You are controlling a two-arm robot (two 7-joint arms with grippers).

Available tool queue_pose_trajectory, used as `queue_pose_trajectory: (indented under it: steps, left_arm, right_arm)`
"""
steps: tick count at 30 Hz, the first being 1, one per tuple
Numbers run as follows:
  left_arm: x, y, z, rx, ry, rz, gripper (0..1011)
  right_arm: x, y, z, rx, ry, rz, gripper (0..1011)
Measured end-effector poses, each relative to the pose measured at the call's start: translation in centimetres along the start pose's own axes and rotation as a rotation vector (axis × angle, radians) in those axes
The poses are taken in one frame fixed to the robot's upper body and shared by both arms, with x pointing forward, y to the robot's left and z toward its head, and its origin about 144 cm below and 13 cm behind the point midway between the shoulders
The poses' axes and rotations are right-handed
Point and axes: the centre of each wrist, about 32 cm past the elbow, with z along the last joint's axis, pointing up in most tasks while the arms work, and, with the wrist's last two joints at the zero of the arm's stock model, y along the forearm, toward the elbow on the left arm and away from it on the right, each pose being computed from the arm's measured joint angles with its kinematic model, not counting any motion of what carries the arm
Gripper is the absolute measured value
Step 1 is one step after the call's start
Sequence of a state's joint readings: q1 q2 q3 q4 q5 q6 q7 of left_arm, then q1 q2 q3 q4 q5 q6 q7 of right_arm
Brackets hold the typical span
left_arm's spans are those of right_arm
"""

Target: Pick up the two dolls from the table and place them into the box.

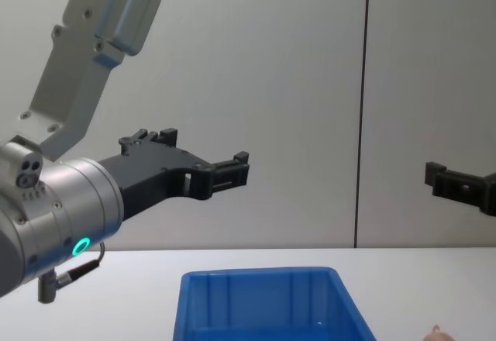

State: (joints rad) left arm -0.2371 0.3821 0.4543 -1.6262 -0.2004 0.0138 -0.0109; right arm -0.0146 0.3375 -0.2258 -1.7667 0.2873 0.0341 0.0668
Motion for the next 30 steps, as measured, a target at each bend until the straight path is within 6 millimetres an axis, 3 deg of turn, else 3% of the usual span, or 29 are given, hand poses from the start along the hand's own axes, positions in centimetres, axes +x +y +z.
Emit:
queue_pose_trajectory:
  steps: [20,30]
  left_arm:
    - [0.0,0.0,0.0,0.000,0.000,0.000,1001]
    - [0.0,0.0,0.0,0.000,0.000,0.000,1001]
  right_arm:
    - [0.0,0.0,0.0,-0.001,0.000,-0.001,1001]
    - [1.7,-0.4,-0.5,-0.032,0.002,-0.025,1001]
